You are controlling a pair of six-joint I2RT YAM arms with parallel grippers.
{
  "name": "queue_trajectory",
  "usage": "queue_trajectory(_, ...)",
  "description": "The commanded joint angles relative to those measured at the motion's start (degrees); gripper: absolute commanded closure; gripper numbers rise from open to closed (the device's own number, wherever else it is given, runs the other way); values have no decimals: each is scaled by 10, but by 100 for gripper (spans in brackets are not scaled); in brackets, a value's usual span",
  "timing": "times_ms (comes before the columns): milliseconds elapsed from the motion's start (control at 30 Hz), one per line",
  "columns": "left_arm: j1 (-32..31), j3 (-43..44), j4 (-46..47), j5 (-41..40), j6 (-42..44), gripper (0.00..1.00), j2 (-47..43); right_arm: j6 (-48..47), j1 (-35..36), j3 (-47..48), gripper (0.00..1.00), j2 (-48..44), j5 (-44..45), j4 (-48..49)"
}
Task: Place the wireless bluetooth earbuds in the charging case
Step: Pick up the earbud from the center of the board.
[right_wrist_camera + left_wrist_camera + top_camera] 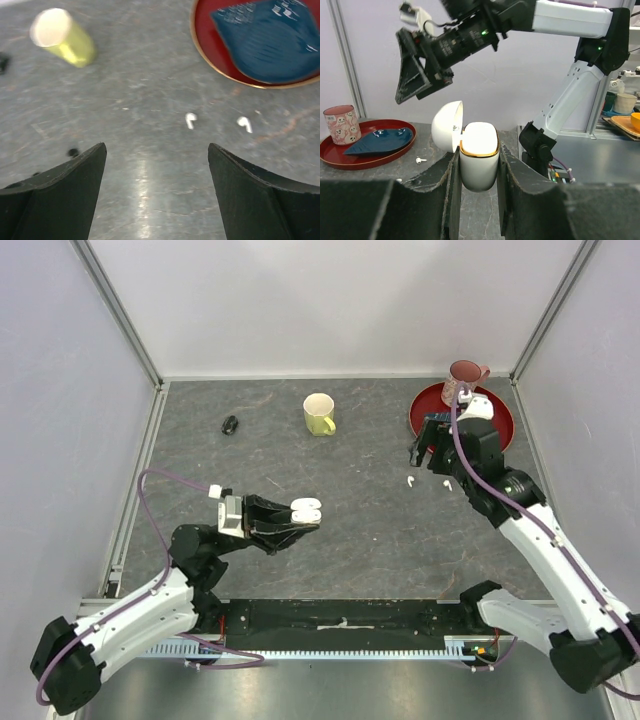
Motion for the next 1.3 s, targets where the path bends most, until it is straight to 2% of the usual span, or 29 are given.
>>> queue_trajectory(0, -3, -3, -26, 7, 32, 98, -26, -34, -120, -22, 11, 53, -89, -28)
queue_trajectory(100, -3, -3, -43, 9, 44, 98, -47, -24, -216, -43, 11, 104, -154, -21)
queue_trajectory(167, -2, -3, -49, 13, 46, 98, -61, -23, -241, -63, 12, 136, -159, 9)
queue_trajectory(367, -3, 5, -78, 29, 61, 98, -76, -23, -254, -73, 14, 232, -134, 60)
queue_trajectory(567, -3, 4, -91, 29, 75, 98, -83, -16, -261, -74, 14, 303, -152, 117)
queue_trajectory(1033, -2, 10, -126, 22, 96, 98, -94, -45, -265, -72, 14, 371, -140, 181)
queue_trajectory(1267, -3, 11, -129, 19, 97, 98, -94, -50, -289, -74, 14, 396, -142, 196)
